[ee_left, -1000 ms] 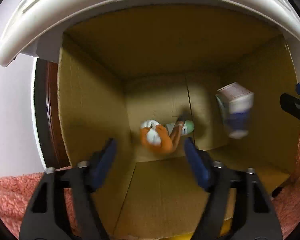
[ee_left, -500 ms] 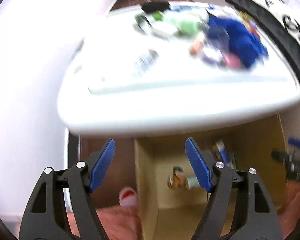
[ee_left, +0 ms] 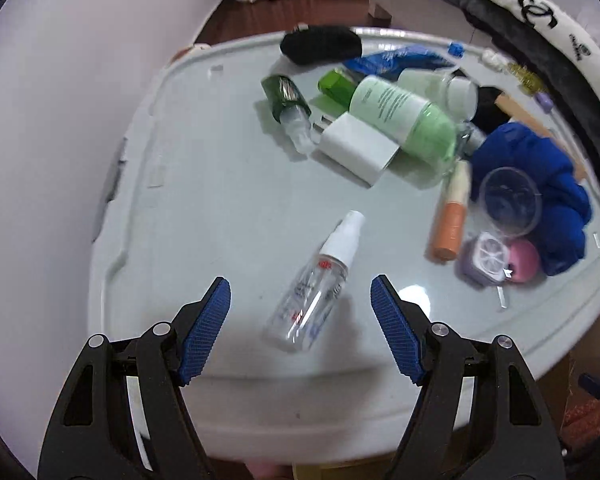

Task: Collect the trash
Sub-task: 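Grasp the clear spray bottle with the left tool while the right tool grasps the orange cream packet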

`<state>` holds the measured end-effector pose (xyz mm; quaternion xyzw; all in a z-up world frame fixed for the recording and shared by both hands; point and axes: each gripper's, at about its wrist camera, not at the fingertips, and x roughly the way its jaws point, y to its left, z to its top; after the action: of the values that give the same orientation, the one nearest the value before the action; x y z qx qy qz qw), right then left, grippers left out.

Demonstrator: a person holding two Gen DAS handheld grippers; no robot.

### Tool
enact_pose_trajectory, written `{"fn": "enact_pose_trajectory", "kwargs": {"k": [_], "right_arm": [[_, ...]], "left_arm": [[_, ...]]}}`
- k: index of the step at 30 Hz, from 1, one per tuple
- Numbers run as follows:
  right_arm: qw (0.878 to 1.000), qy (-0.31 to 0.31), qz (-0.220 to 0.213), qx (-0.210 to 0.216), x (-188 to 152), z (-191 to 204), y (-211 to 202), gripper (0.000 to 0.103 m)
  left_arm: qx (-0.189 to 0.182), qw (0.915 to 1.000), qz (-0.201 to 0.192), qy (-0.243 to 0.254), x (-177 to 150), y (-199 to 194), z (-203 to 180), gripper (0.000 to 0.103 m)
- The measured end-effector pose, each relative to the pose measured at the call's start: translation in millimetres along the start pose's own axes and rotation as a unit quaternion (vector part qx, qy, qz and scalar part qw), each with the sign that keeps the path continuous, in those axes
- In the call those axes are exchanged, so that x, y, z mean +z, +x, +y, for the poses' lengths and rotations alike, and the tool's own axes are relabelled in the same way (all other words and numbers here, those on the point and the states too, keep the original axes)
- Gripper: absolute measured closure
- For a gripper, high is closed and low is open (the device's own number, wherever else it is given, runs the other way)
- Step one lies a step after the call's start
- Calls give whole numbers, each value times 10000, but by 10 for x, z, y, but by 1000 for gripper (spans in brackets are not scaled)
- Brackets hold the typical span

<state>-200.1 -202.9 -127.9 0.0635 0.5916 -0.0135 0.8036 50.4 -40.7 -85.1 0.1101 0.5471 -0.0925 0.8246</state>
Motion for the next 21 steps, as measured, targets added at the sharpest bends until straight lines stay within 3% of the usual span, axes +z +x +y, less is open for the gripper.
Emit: {"fn": "enact_pose_trajectory", "kwargs": {"k": [2,4,5,6,11,15,17,21], "right_arm": [[10000,-55,2,7,2,25,13,16],[10000,-93,7,-22,-4,37,22,16],[9999,-109,3,-43,-5,39,23,16],[9999,-132,-10,-68,-2,51,18,16],[9996,-232,-92,-107,0,68,6,16],[9996,-161,-211,-31,18,33,-48,16],[9992,-137,-369,40,39,23,-120,16],[9959,-188,-883,86,80,19,-339,16]], "left_arm": [[-1,10000,87,18,8,92,6,42],[-146,9995,278,-90,-7,195,39,63],[-288,9992,233,-171,-13,183,61,67],[-274,9992,231,-177,-18,164,69,78],[-268,9986,79,-449,-149,23,129,79],[-401,9975,-236,-528,-316,-394,37,79],[-403,9962,-502,-582,-491,-653,-42,79],[-474,9961,-591,-459,-743,-847,-263,79]]}}
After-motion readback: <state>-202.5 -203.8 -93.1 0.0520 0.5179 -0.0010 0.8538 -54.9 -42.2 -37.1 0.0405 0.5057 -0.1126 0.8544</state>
